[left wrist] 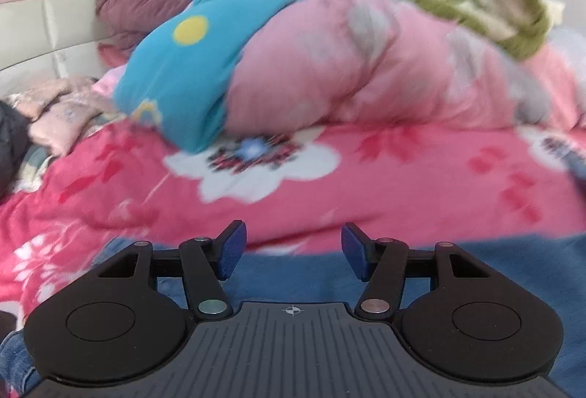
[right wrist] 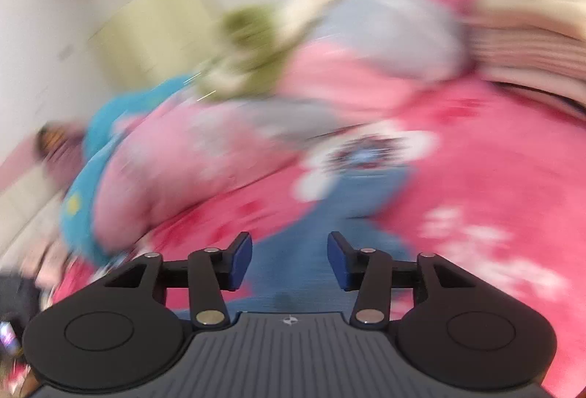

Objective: Fold clothes

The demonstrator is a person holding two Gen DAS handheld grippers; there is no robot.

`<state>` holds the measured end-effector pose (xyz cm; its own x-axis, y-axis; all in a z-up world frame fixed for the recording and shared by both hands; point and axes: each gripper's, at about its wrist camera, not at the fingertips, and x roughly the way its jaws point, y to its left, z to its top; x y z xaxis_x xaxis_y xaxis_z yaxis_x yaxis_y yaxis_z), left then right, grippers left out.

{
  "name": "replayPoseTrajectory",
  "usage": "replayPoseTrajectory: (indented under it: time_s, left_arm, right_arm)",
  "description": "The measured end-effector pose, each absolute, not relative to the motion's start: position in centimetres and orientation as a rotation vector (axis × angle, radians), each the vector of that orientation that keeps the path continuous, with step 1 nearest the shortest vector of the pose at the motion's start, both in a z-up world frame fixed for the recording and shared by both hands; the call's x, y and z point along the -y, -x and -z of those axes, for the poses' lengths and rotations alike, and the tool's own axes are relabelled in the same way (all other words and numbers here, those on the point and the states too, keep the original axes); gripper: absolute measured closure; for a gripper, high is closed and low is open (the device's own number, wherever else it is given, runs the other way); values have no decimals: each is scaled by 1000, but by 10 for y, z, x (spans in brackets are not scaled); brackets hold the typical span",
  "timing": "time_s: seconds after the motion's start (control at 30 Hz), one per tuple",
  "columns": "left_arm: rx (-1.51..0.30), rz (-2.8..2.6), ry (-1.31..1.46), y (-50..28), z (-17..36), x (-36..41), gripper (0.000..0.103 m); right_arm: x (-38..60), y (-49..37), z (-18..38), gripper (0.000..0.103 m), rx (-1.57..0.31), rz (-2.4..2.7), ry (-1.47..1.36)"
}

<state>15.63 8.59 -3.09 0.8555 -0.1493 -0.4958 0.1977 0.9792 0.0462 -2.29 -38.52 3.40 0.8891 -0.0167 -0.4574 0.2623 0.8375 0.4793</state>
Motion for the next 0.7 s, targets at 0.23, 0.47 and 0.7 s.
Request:
replayPoseTrajectory:
  time_s: [0.23, 0.47, 0.7]
  left_arm:
    - [-607, 234, -251, -153, 57, -33, 45]
    - [-647, 204, -195, -158, 71, -40, 35]
    - [-632, 189, -192, -156, 73, -40, 32]
  right_arm:
    - [446, 33, 24, 51, -513, 206, -883]
    - [464, -21, 56, 46, -593, 227, -797]
    - [431, -65, 64, 58, -708, 204, -425]
